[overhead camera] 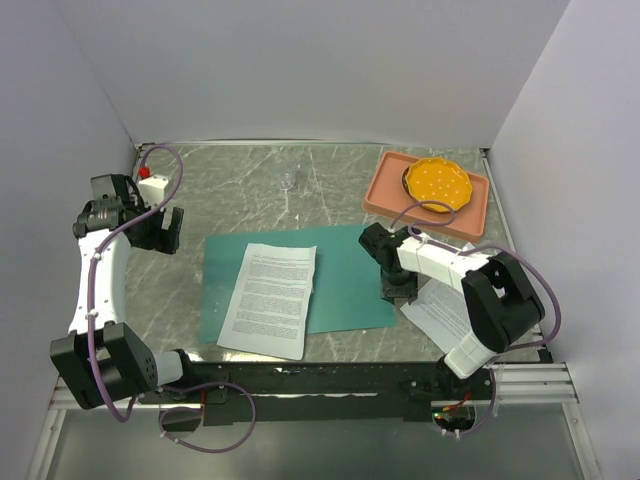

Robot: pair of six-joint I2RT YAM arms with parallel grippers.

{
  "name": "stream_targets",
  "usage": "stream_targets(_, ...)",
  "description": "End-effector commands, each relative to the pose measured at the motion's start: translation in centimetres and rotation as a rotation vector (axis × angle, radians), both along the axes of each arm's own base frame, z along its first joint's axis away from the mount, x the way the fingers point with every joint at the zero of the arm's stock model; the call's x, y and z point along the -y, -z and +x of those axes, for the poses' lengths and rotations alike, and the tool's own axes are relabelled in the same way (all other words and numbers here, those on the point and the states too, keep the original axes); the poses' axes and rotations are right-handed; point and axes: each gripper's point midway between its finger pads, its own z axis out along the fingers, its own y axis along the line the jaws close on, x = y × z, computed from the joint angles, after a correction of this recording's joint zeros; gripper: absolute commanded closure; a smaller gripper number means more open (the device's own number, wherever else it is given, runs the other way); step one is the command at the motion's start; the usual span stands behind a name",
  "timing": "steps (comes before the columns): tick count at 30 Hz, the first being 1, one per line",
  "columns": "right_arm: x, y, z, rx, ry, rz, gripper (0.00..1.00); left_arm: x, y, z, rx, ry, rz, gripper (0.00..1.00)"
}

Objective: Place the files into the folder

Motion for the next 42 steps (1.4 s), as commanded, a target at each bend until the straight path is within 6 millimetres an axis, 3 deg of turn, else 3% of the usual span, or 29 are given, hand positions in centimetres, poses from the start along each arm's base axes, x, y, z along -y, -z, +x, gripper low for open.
stream_targets(1, 0.7, 1.0, -0.1, -0.01, 0.008, -0.018, 0.5, 0.2, -1.0, 0.9, 0.043, 0.02, -0.014, 0.04)
stream_targets(11, 1.0, 2.2, 0.1, -0.032, 0.036, -0.013, 0.53, 0.1, -0.5, 0.8, 0.039, 0.02, -0.005, 0.04)
stream_targets(26, 2.0, 1.4, -0.1, -0.016, 0.068, 0.01, 0.66, -0.1, 0.1, 0.9, 0.032, 0.016, -0.003, 0.04)
stream_targets(30, 2.0, 1.2, -0.3, -0.019, 0.07, 0.014, 0.76, -0.1, 0.1, 0.9, 0.032, 0.016, 0.002, 0.04)
stream_targets(34, 1.8, 1.0, -0.3, -0.012, 0.068, 0.03, 0.99, -0.2, 0.0, 0.9, 0.037, 0.015, 0.008, 0.04)
stream_targets(39, 1.1, 0.4, -0.3, 0.007, 0.061, 0.076, 1.0, -0.2, 0.1, 0.9, 0.036, 0.012, 0.006, 0.04)
stream_targets(42, -1.1, -0.7, -0.1, 0.041, -0.001, 0.123, 1.0, -0.1, 0.1, 1.0, 0.035, 0.014, 0.003, 0.04)
